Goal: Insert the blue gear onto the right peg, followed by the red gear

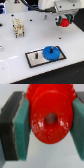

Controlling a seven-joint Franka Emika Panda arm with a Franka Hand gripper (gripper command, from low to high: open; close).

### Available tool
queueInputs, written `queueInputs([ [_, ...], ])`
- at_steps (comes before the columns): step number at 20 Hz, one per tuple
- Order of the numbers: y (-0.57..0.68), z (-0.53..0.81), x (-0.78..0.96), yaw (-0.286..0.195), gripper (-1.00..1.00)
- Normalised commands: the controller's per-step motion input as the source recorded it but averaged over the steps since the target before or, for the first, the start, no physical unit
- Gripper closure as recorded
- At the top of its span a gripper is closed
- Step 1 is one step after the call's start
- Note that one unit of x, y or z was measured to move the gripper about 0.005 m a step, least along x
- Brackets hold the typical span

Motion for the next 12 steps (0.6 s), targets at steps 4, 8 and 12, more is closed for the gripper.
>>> queueInputs([
  [4, -0.29, 0.43, 0.55, 0.000, 1.00],
  [8, -0.31, 0.41, 0.57, 0.000, 1.00],
  [12, -0.33, 0.30, 0.62, 0.000, 1.00],
])
